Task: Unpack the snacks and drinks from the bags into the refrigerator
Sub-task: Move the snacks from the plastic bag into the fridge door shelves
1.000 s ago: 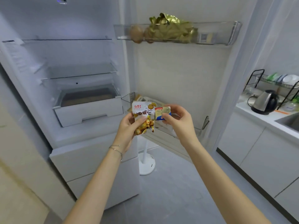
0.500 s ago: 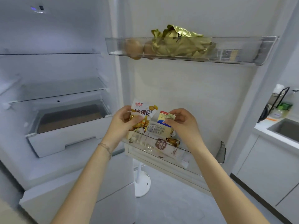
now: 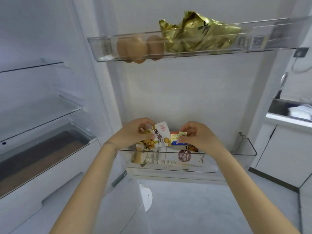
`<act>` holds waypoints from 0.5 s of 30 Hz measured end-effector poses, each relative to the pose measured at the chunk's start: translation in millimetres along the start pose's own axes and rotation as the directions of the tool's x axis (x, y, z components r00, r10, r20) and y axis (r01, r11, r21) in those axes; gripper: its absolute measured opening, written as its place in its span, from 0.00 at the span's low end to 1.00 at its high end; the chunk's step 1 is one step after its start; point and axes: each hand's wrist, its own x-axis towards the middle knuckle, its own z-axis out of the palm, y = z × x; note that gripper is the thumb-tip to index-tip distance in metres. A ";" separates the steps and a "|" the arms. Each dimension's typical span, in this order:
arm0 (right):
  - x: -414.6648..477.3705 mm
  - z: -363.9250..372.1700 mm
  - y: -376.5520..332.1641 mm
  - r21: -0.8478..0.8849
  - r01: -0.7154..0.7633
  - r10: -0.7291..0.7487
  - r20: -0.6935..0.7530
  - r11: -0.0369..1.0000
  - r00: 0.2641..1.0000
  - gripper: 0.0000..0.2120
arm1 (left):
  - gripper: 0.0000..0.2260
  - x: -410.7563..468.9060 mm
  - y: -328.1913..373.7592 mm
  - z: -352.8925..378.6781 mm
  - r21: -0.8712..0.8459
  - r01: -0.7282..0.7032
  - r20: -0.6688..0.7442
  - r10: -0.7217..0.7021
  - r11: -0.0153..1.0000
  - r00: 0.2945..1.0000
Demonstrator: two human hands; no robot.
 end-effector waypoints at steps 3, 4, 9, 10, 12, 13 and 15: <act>-4.9 4.6 -3.0 -0.134 -0.006 0.006 0.003 0.991 1.000 0.07 | 0.10 4.7 -8.1 -3.3 -0.002 -0.013 0.060 0.013 1.000 0.998; -5.6 5.5 -4.1 -0.167 -0.014 0.016 0.012 0.986 1.000 0.06 | 0.10 6.4 -9.4 -3.3 0.019 -0.024 0.068 0.023 1.000 0.997; -7.1 7.0 -6.8 -0.255 -0.045 0.047 0.001 0.966 0.999 0.05 | 0.12 13.3 -11.0 1.6 0.211 -0.075 0.038 0.069 0.975 0.997; -7.5 7.3 -5.9 -0.274 -0.046 0.049 0.003 0.961 0.999 0.06 | 0.12 14.4 -10.2 2.1 0.258 -0.074 0.052 0.062 0.963 0.997; -7.6 7.7 -2.3 -0.293 -0.060 0.060 -0.008 0.954 0.998 0.09 | 0.13 17.3 -9.4 4.3 0.368 -0.079 0.097 0.046 0.926 0.994; -7.5 7.6 0.0 -0.290 -0.069 0.067 -0.019 0.954 0.998 0.11 | 0.13 18.6 -9.5 6.2 0.396 -0.077 0.113 0.035 0.915 0.993; -7.5 6.5 3.0 -0.281 -0.078 0.072 -0.032 0.957 0.997 0.11 | 0.14 20.1 -10.3 10.1 0.408 -0.076 0.126 0.026 0.910 0.992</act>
